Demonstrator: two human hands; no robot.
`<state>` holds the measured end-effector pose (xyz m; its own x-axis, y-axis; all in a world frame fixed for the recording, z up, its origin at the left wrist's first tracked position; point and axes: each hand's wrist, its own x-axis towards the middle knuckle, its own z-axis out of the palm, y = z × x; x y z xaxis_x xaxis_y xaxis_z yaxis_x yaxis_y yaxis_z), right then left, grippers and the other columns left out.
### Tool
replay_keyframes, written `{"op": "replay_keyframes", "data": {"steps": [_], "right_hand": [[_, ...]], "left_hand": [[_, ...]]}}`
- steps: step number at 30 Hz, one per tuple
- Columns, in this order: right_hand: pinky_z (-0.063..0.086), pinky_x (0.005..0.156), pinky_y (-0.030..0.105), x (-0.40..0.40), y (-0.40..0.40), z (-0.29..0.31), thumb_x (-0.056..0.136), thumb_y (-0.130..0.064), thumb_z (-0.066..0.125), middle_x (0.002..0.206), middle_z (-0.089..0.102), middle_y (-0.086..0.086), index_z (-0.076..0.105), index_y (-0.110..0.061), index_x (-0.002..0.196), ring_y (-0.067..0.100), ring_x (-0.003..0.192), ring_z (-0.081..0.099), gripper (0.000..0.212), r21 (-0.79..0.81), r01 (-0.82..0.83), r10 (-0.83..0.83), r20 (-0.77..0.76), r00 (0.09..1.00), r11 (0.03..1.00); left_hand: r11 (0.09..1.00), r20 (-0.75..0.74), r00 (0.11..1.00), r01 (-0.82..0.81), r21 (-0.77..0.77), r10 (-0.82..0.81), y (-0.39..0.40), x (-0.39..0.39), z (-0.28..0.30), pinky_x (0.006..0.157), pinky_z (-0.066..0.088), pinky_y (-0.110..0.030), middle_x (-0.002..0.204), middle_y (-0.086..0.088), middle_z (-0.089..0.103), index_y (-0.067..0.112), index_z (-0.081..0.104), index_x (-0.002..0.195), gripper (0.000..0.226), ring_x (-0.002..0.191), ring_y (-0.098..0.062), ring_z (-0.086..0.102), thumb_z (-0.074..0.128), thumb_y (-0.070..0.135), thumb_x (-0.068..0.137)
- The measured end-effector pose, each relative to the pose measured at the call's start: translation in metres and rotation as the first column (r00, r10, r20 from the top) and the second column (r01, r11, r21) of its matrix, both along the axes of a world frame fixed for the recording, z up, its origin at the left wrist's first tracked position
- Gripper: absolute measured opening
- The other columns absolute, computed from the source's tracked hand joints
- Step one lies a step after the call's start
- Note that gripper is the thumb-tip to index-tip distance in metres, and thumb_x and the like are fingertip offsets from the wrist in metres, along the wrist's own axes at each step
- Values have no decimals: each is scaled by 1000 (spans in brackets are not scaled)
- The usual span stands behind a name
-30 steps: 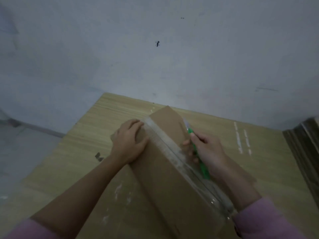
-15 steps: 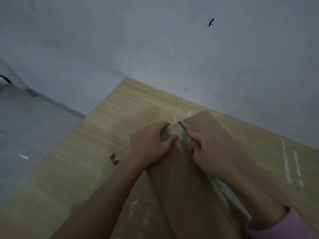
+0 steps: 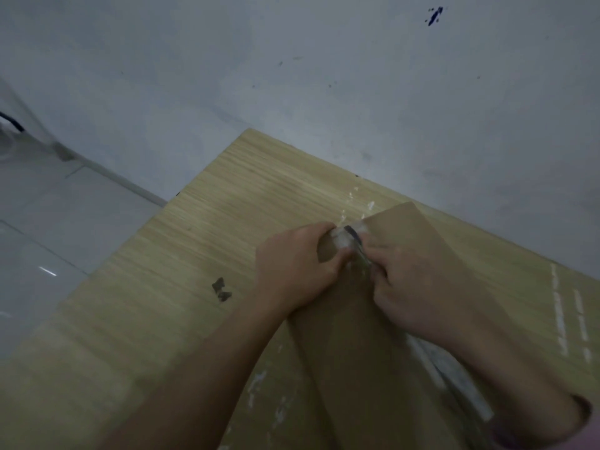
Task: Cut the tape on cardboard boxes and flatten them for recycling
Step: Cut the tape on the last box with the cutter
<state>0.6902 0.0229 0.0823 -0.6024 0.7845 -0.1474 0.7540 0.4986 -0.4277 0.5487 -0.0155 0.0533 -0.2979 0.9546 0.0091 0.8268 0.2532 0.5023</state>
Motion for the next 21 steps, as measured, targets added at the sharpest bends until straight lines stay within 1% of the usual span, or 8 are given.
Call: {"op": "replay_keyframes", "data": {"steps": [2, 6, 11, 14, 16, 18, 19, 21], "right_hand": [[39, 91, 29, -2, -2, -3, 92, -8, 40, 123, 58, 10, 45, -14, 138, 28, 113, 51, 47, 29, 9, -9, -3, 1000, 1000], [30, 84, 26, 1, -7, -6, 94, -9, 40, 120, 56, 10, 37, -18, 144, 26, 110, 49, 51, 96, 18, -16, -25, 1000, 995], [27, 75, 24, 2, -5, -6, 94, -9, 38, 105, 55, 7, 46, -10, 136, 27, 104, 49, 43, 101, -22, 20, 21, 1000, 995], [35, 85, 27, -3, -1, -4, 94, -9, 37, 120, 57, 8, 38, -16, 143, 28, 113, 48, 50, 38, 4, -6, 46, 999, 999], [40, 90, 29, -4, 5, 2, 92, -8, 39, 127, 56, 8, 44, -17, 140, 27, 117, 50, 50, -17, 11, -10, 54, 998, 1000], [40, 75, 26, -4, 9, 11, 89, -7, 41, 109, 62, 8, 58, -15, 124, 24, 102, 55, 39, -73, 3, 3, 76, 997, 997], [38, 65, 25, -4, 11, 16, 87, -6, 43, 96, 62, 6, 62, -14, 108, 23, 91, 55, 30, -91, -7, 16, 99, 995, 996], [28, 51, 19, -6, 13, 25, 84, -6, 43, 71, 49, 1, 50, -15, 73, 20, 69, 47, 16, -75, -32, 43, 153, 987, 997]], "left_hand": [[1000, 1, 1000, 0, -11, 0, 0, 0, 0, 72, 33, -23, 122, 12, 62, 39, 52, 128, 47, 110, -14, 57, 49, 60, 86], [1000, -6, 1000, 5, -20, -5, 0, 0, 0, 71, 32, -23, 122, 12, 61, 39, 51, 128, 48, 111, -14, 56, 48, 61, 86], [1000, -4, 1000, 3, -27, -3, 1, 0, -1, 77, 37, -24, 126, 12, 60, 39, 49, 131, 51, 114, -13, 55, 47, 62, 86], [1000, -6, 1000, -5, -22, 5, 1, 0, -2, 78, 38, -24, 126, 12, 60, 40, 49, 131, 51, 114, -14, 55, 47, 62, 86], [1000, -15, 1000, -4, -29, 4, 1, 0, -1, 76, 35, -24, 126, 12, 60, 40, 48, 132, 51, 114, -14, 55, 47, 62, 86], [999, -17, 1000, -7, -37, 6, 1, 1, -1, 75, 35, -25, 126, 11, 60, 40, 48, 132, 51, 114, -15, 55, 47, 62, 86], [999, -17, 1000, -8, -37, 7, 1, 1, -1, 74, 34, -25, 125, 11, 60, 40, 48, 132, 50, 114, -16, 55, 47, 61, 86], [999, -15, 1000, -12, -37, 11, 1, 2, 0, 73, 32, -25, 124, 10, 61, 40, 49, 131, 49, 113, -16, 55, 48, 61, 87]]}}
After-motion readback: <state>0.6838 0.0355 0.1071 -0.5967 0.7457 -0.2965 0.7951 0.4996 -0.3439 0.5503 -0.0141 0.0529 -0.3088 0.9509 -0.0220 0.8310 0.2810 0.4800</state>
